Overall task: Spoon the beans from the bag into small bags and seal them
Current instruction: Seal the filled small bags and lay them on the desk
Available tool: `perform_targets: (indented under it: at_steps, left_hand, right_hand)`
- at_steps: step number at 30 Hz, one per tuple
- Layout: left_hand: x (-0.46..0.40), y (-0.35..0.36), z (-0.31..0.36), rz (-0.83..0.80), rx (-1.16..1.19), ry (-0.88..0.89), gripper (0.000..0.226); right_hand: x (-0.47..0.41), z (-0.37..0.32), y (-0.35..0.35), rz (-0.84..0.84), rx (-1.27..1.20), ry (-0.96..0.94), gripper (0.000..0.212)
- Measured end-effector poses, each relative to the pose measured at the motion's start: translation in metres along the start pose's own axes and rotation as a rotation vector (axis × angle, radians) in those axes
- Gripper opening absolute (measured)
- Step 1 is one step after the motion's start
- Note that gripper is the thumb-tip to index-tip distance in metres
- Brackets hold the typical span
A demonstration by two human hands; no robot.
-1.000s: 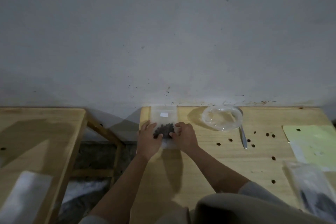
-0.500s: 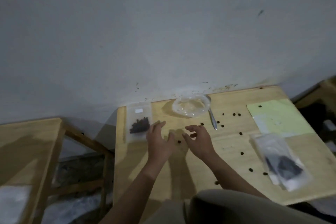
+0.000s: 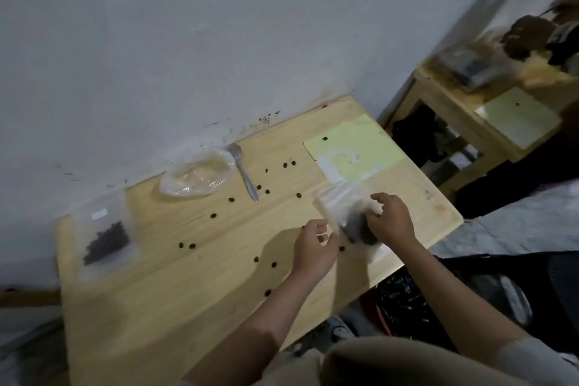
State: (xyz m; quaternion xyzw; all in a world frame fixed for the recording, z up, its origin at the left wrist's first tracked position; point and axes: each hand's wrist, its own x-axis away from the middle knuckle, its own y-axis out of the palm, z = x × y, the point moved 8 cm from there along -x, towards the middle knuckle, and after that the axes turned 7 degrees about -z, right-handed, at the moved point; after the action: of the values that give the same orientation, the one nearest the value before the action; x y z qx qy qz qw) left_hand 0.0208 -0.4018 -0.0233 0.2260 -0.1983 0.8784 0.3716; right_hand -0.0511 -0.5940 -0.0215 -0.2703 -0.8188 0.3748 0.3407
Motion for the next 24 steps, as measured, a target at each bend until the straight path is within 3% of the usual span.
perform_targets:
  at_steps: [8, 16, 19, 24]
  left_hand:
    - [-0.032, 0.027, 0.012, 0.059, -0.035, -0.081, 0.024]
    - [-0.043, 0.006, 0.036, 0.265, 0.094, 0.014, 0.021]
    - [-0.041, -0.009, 0.041, 0.289, 0.184, 0.055, 0.024]
    - [-0.031, -0.033, 0.046, 0.34, 0.245, 0.095, 0.032]
  right_hand:
    - [-0.029, 0.009, -0.001, -0.115, -0.056, -0.04, 0.033]
    - [-0.046, 0.015, -0.019, -0.147, -0.443, -0.074, 0.015]
    - [-0.071, 0.009, -0.026, -0.091, -0.447, -0.075, 0.01]
    - [-0.123, -0.021, -0.028, -0.031, -0.334, -0.128, 0.022]
